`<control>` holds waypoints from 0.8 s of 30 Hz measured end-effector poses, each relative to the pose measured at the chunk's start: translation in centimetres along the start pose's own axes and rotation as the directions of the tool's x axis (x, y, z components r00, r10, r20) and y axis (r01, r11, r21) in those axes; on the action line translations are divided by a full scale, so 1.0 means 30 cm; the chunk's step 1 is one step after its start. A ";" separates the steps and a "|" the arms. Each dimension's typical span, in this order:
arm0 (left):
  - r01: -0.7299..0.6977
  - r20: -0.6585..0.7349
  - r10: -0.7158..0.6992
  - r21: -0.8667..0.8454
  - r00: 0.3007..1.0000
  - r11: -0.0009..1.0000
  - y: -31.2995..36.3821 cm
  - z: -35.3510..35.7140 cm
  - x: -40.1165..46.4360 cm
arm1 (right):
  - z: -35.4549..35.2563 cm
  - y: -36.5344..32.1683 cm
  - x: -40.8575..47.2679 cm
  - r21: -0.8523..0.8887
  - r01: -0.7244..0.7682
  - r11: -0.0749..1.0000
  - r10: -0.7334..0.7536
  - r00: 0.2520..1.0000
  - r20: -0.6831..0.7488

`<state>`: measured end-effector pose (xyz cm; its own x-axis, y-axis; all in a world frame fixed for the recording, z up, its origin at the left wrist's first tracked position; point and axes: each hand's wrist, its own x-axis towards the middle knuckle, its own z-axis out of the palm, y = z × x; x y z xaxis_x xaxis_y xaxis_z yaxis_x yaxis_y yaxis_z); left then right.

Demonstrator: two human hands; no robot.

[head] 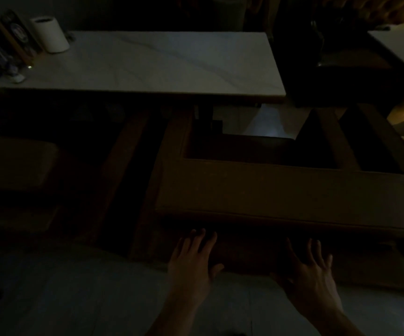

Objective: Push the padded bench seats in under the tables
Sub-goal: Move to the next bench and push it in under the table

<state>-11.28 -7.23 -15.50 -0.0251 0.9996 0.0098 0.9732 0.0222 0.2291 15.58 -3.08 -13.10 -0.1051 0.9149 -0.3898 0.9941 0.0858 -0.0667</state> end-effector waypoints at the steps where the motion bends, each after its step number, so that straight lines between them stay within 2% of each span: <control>1: 0.002 0.003 -0.002 -0.008 1.000 1.000 -0.013 -0.004 -0.009 | 0.003 -0.013 -0.006 -0.002 0.002 1.000 -0.002 1.000 0.003; 12: -0.040 -0.027 0.040 -0.016 0.999 0.999 -0.072 0.038 0.008 | 0.020 -0.056 0.027 -0.023 -0.026 0.999 0.028 0.996 0.087; 20: 0.012 -0.054 -0.012 -0.011 0.998 1.000 -0.078 -0.002 0.113 | -0.003 -0.078 0.108 0.023 -0.003 1.000 0.004 0.999 -0.043; 24: -0.025 -0.088 0.024 -0.014 0.996 1.000 -0.089 0.004 0.109 | -0.004 -0.073 0.123 0.016 0.010 1.000 -0.009 0.998 -0.062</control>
<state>-13.94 -4.03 -16.21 -0.0216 0.9946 0.1011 0.9702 -0.0036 0.2425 13.03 0.14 -14.29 -0.1125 0.9368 -0.3313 0.9923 0.0889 -0.0858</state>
